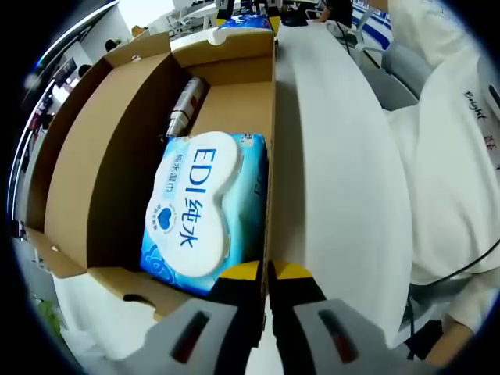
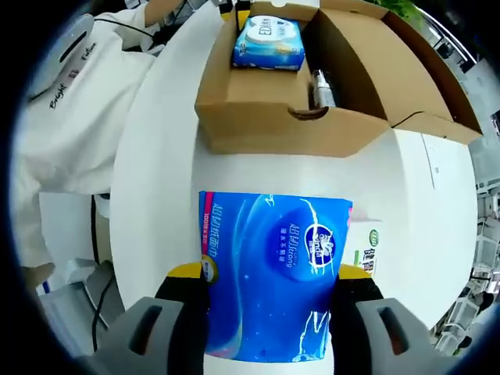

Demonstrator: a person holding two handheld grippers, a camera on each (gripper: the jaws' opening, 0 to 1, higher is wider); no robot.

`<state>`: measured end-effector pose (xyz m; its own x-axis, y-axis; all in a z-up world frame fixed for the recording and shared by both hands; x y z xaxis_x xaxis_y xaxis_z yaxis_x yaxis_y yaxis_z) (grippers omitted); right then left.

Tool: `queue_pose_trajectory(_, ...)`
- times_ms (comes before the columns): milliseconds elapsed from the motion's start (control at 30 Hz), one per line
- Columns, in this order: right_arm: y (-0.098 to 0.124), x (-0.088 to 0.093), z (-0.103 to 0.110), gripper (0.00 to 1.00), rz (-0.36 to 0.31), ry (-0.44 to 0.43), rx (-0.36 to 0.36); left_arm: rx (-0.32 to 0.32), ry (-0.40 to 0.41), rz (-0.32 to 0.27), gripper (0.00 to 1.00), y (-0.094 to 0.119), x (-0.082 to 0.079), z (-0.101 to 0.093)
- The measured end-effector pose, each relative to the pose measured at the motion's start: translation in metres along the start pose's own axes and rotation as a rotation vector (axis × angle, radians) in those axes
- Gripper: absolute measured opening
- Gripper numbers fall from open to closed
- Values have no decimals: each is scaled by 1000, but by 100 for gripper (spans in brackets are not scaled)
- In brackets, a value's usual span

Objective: Operate the shoe box by opening the lid, removing the specified soft item, and placing it in the target area until the item is outside and the box remains undamaged.

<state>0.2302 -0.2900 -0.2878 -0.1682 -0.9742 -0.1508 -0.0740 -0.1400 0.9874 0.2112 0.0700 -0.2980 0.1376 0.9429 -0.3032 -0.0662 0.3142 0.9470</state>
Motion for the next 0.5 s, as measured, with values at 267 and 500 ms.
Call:
queue_pose_trajectory(267, -9, 3, -2, 62, 17, 13, -16, -2, -1, -1, 3, 1, 0, 0)
queue_pose_trajectory(500, -15, 5, -3, 63, 36, 11, -34, -1, -2, -1, 3, 2, -1, -1)
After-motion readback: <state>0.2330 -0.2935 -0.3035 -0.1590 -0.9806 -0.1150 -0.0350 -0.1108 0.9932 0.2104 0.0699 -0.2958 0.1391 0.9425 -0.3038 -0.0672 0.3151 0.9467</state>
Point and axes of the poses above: the point that each gripper's makers call its tool centre point, and the gripper's own axes: y roughly backward along the fingers, z roughly to its left, x roughly out of its underside, the point moved 2 cm from there along y, roughly backward along the fingers, and after that the axes turned 7 degrees about -y, right-handed, at the moved point
